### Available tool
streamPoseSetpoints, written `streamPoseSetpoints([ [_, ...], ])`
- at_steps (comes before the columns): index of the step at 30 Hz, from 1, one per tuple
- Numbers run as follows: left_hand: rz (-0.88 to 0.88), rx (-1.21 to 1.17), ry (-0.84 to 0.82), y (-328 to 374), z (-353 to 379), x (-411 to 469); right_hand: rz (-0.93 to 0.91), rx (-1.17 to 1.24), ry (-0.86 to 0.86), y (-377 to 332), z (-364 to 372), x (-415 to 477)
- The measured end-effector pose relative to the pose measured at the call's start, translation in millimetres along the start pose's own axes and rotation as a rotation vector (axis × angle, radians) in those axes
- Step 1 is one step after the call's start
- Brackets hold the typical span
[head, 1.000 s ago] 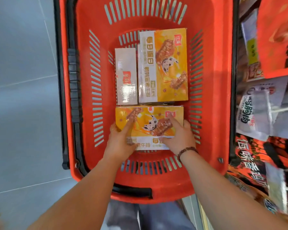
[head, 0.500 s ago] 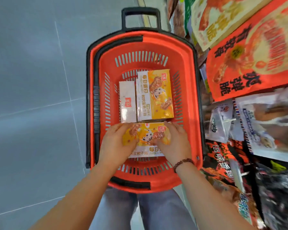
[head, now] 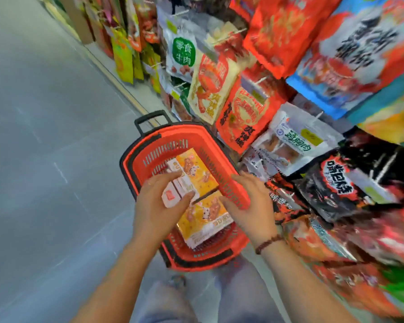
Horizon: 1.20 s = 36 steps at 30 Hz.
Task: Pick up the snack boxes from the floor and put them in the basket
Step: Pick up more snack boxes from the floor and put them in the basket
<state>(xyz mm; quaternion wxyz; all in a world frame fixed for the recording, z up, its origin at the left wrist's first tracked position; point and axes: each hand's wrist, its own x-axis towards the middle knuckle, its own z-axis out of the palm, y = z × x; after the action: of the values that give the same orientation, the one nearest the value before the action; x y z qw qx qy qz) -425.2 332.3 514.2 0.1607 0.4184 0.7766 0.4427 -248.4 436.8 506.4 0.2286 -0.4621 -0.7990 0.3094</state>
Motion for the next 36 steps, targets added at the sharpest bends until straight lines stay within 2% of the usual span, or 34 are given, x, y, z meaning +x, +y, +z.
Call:
streamPoseSetpoints([
  [3,0.144,-0.050,-0.087,30.7,-22.6,1.9,0.087,0.074,0.159,-26.4,-24.5,-32.8],
  [8,0.325,-0.157,-0.246,80.5,-29.9,-7.1,0.137,0.056,0.422,-42.0,-73.5,-85.1],
  [16,0.605,-0.339,-0.540,169.7,19.1,-77.0,0.264,0.040,0.886,-41.7,-149.9,-214.1],
  [22,0.759,-0.417,-0.825,225.5,62.5,-183.5,0.466,-0.054,1.167,-45.7,-183.4,-362.5],
  [31,0.929,-0.479,-1.228,281.0,94.7,-402.6,0.802,-0.172,1.574,-63.9,-189.5,-600.9],
  [36,1.008,-0.514,-1.365,302.8,102.3,-508.3,0.917,-0.255,1.758,-70.0,-183.1,-696.8],
])
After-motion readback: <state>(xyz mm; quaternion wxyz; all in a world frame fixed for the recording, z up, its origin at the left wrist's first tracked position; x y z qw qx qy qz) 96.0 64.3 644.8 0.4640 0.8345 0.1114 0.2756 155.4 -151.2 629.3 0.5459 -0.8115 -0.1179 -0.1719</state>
